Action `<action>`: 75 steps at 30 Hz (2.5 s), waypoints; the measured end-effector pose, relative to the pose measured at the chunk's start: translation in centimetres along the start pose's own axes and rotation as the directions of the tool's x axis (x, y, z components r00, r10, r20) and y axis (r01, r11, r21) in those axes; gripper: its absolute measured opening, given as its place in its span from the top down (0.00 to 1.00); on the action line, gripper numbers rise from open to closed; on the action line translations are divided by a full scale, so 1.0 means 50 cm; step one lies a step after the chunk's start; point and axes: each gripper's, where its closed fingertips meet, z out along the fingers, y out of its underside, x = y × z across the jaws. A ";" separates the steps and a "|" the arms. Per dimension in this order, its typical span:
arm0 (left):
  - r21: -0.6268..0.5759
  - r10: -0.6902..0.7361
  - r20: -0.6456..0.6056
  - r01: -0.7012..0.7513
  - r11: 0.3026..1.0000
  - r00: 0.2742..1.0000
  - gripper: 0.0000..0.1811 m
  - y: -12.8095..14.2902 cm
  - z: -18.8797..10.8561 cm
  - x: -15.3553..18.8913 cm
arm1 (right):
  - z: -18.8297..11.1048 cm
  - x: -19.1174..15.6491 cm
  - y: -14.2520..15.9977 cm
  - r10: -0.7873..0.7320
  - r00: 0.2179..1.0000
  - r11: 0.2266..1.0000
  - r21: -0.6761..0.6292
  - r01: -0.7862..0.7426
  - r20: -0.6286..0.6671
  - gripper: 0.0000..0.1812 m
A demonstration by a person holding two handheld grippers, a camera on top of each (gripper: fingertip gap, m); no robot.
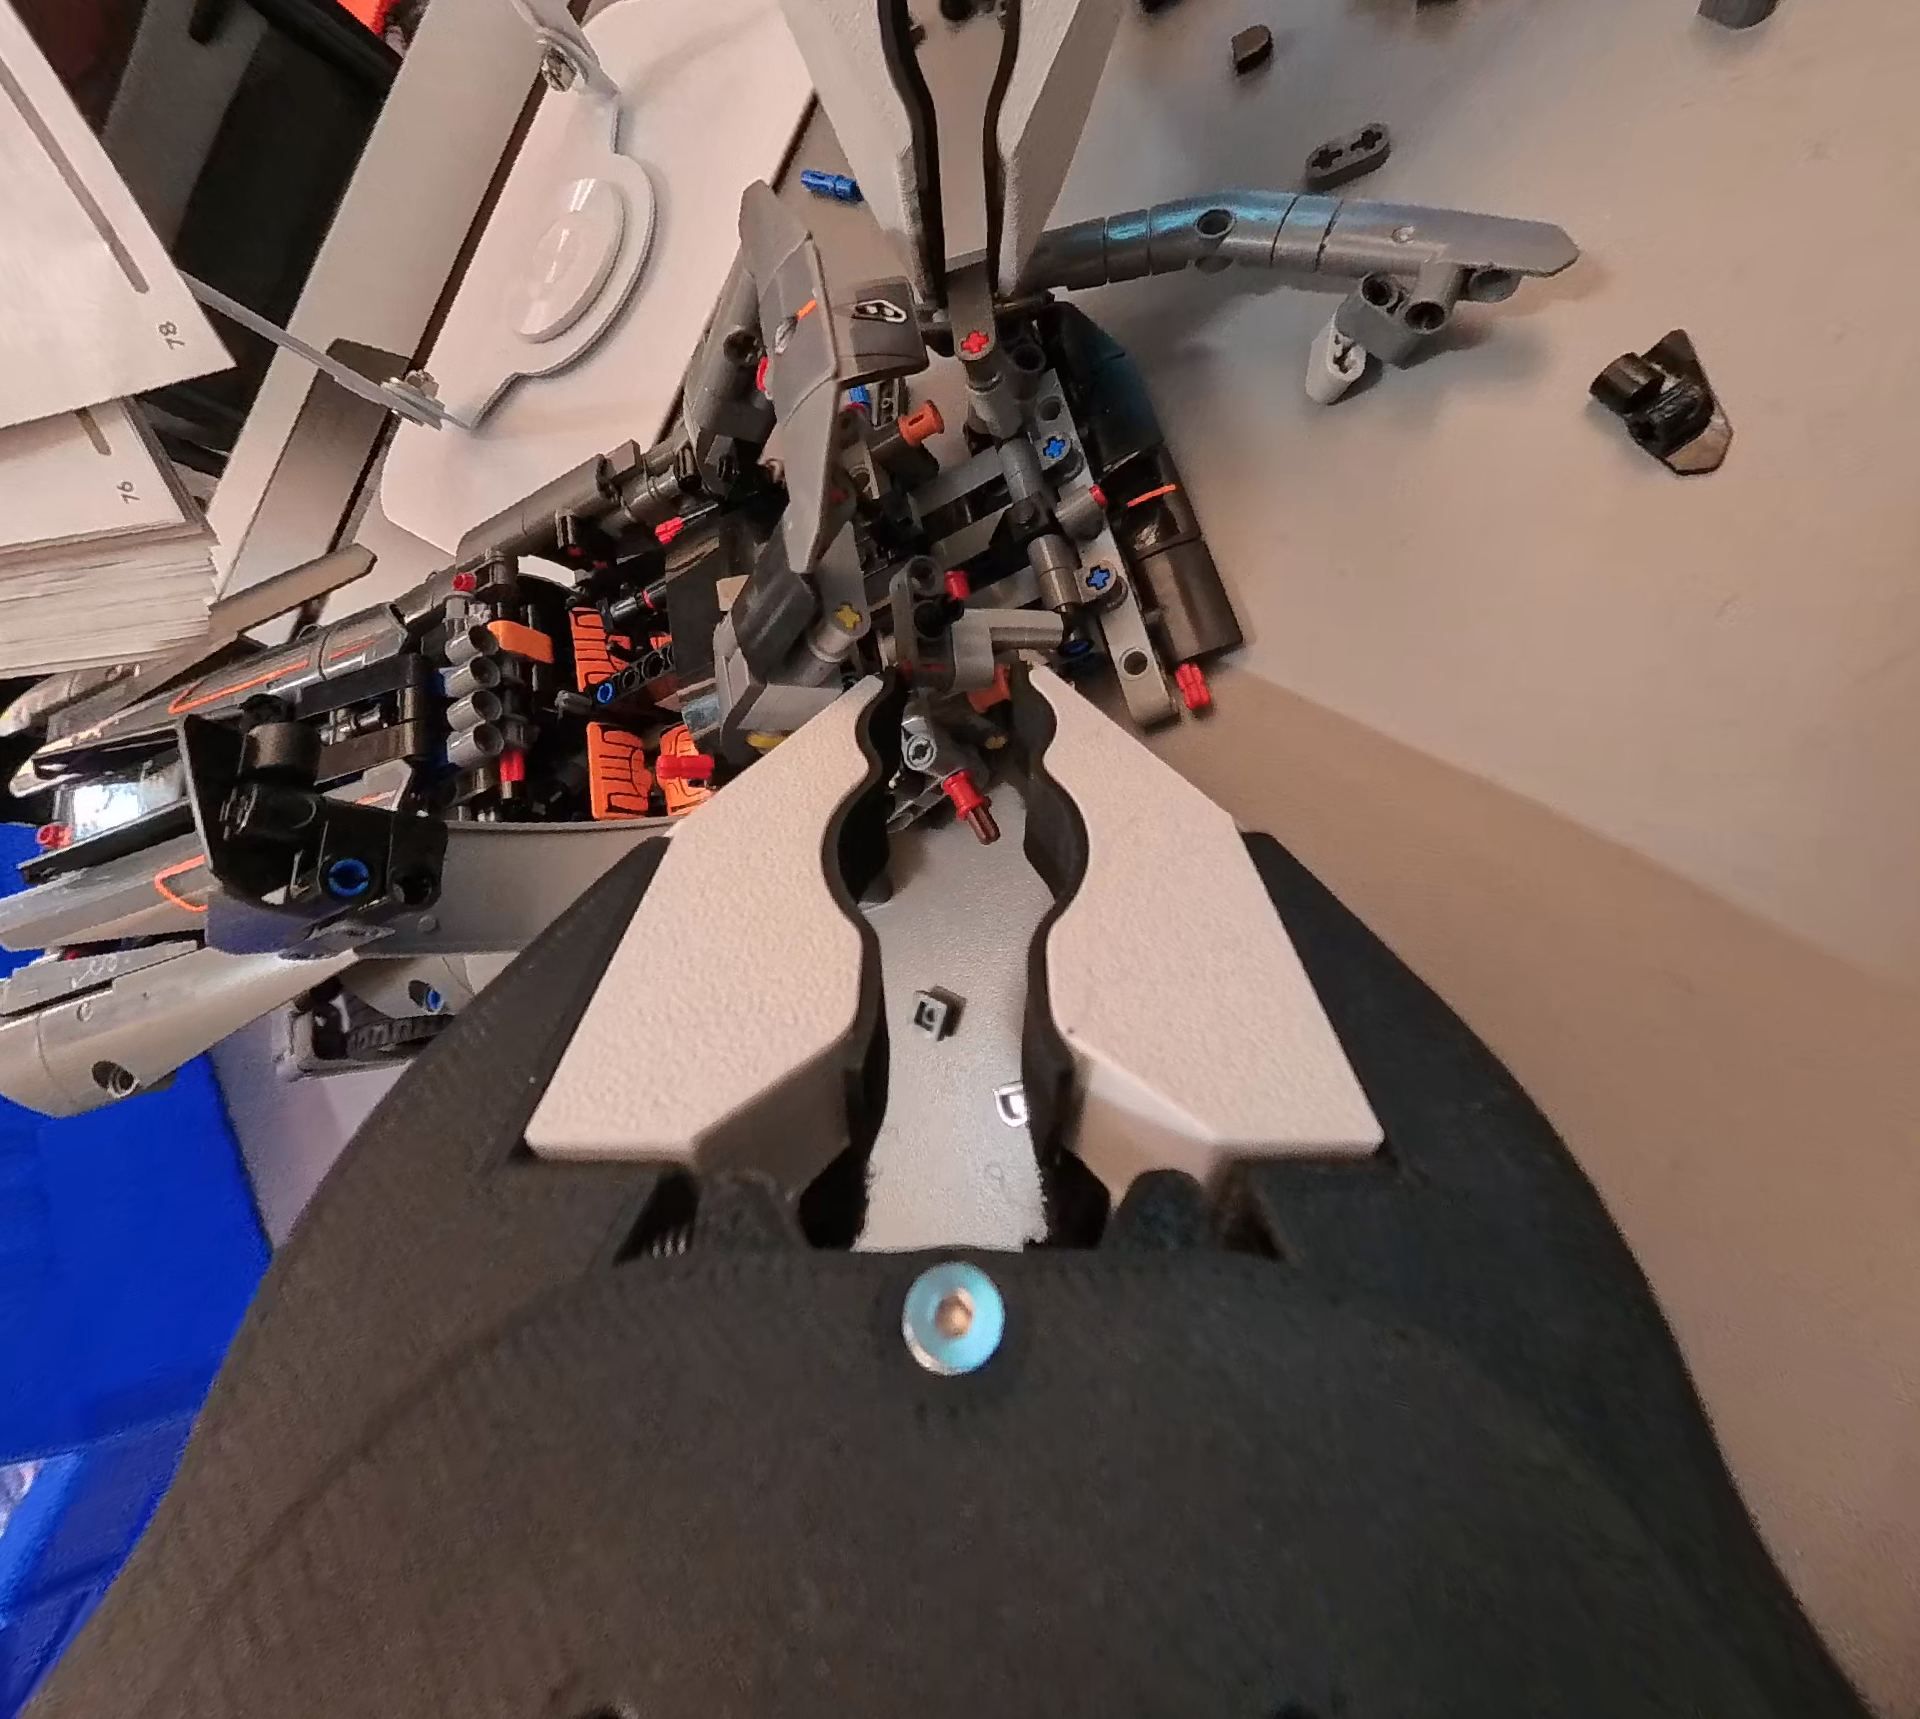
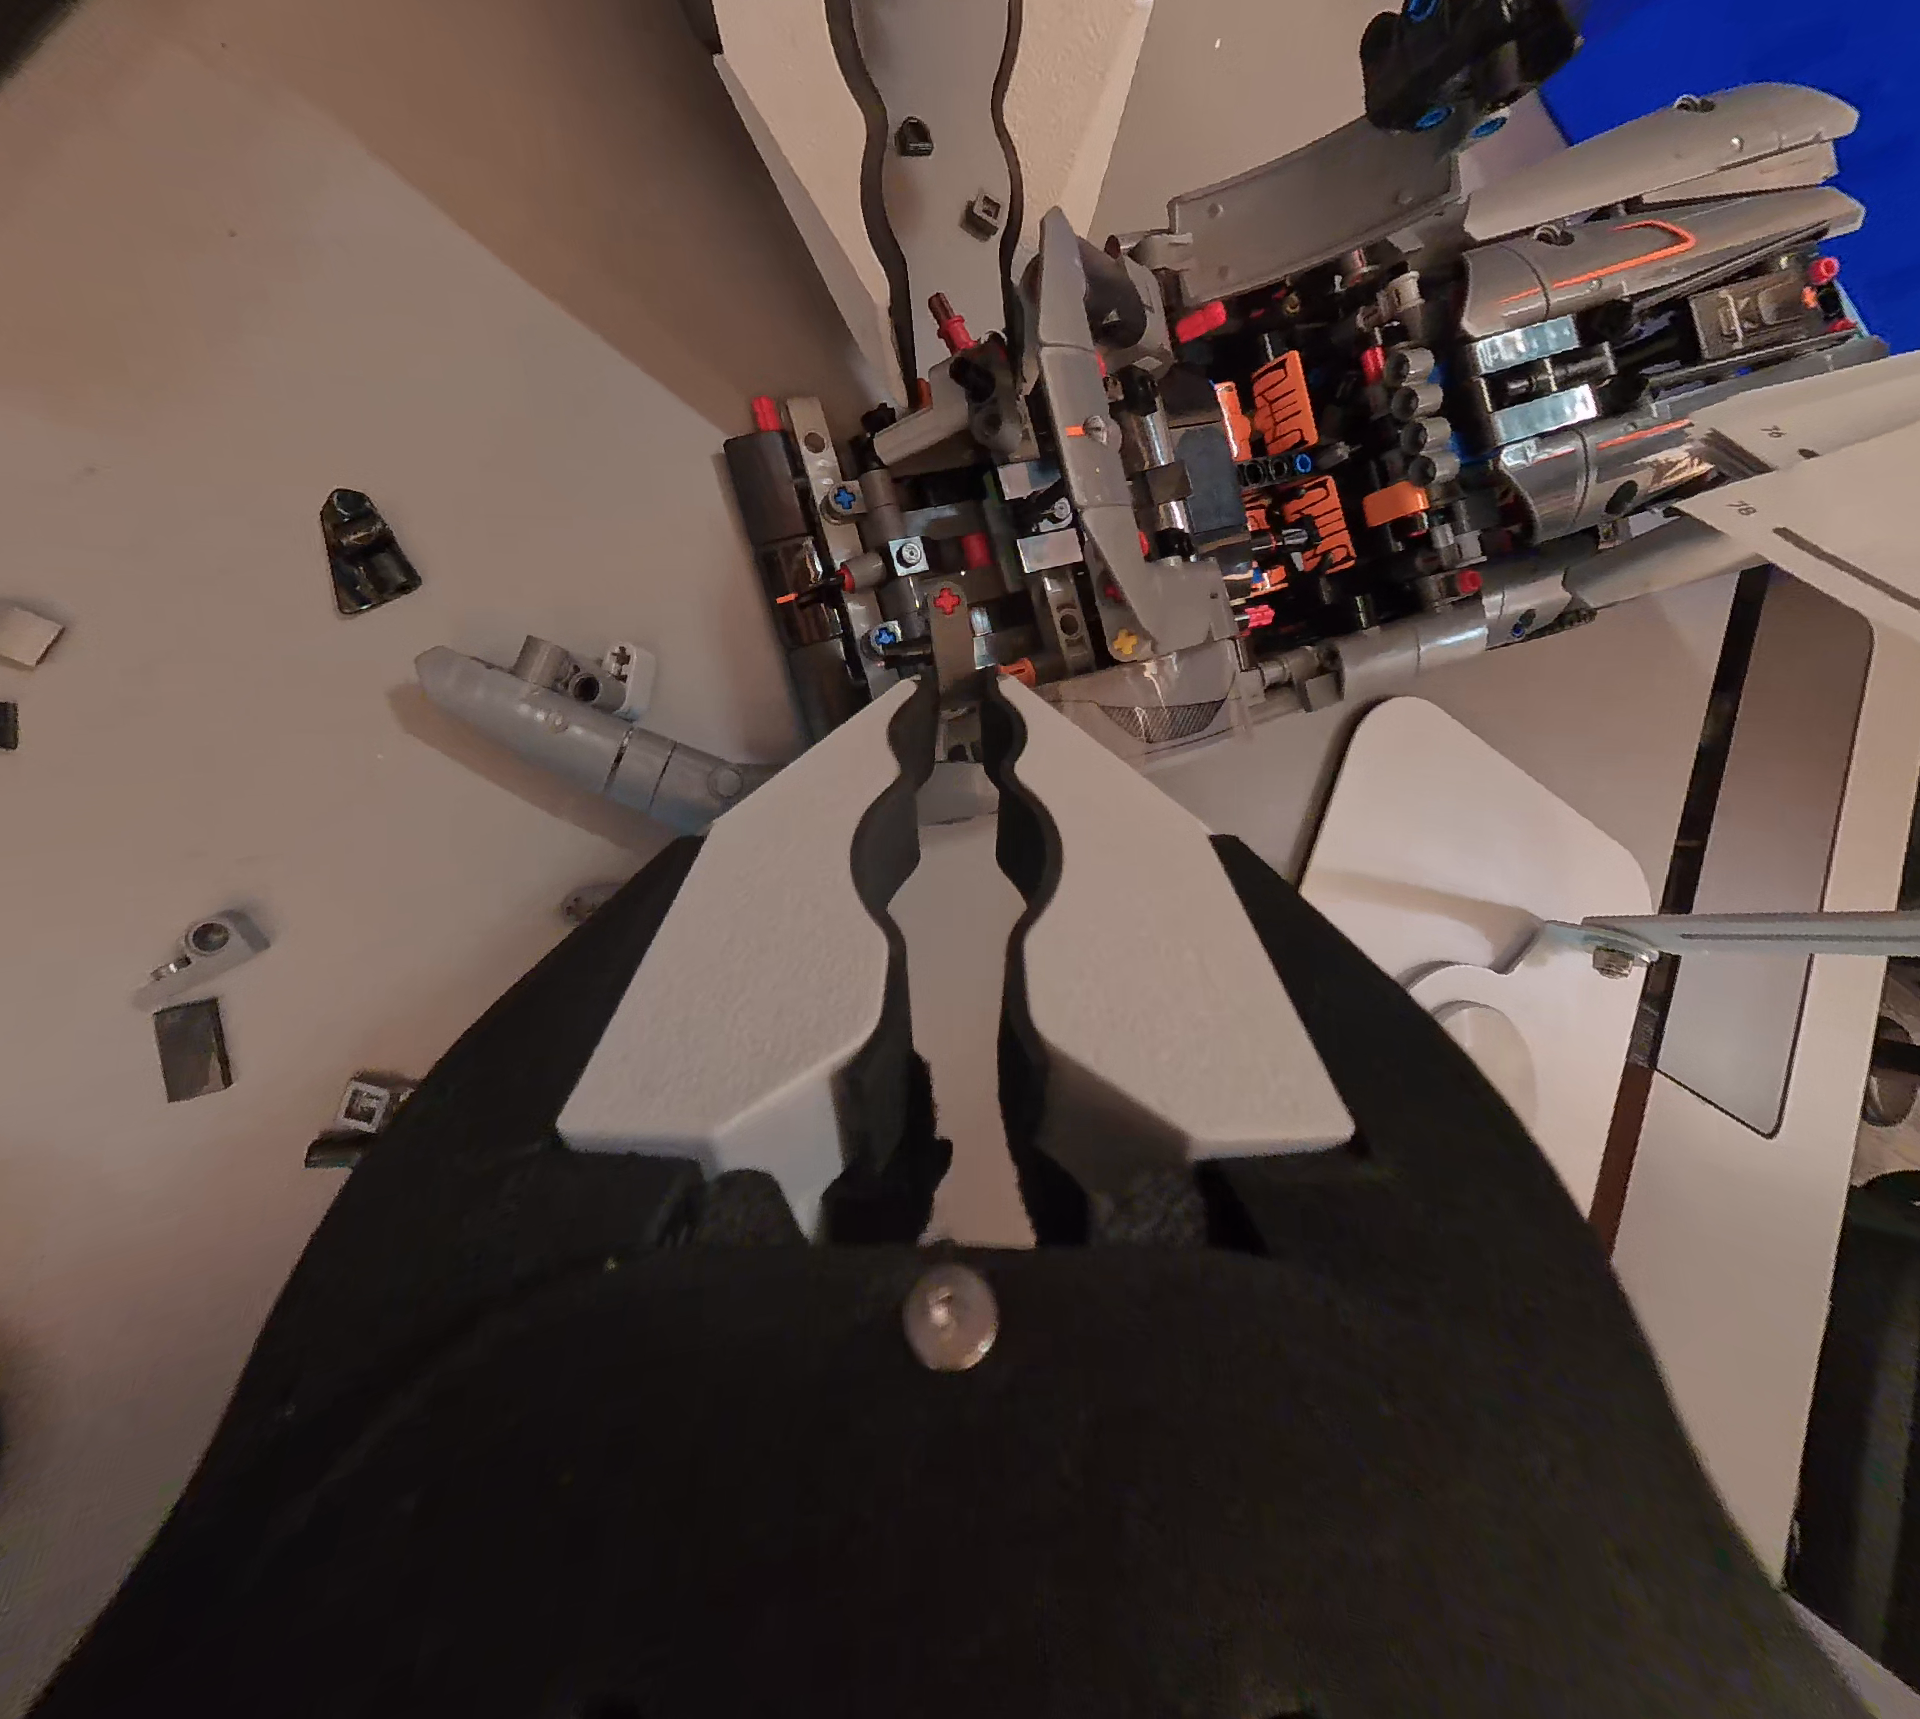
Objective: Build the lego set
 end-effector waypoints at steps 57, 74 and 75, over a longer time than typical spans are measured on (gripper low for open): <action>-0.080 0.026 0.030 -0.023 0.997 0.999 0.88 0.034 -0.004 -0.016 | -0.018 0.058 0.038 0.174 0.983 0.985 -0.003 -0.175 -0.061 0.91; -0.104 0.020 0.021 -0.018 0.994 1.000 0.89 0.047 -0.010 -0.022 | 0.015 0.029 0.037 0.369 0.927 0.928 0.023 -0.372 0.068 0.95; -0.109 0.017 0.013 -0.015 0.994 1.000 0.89 0.049 -0.013 -0.022 | 0.016 0.028 0.034 0.369 0.927 0.928 0.026 -0.371 0.071 0.95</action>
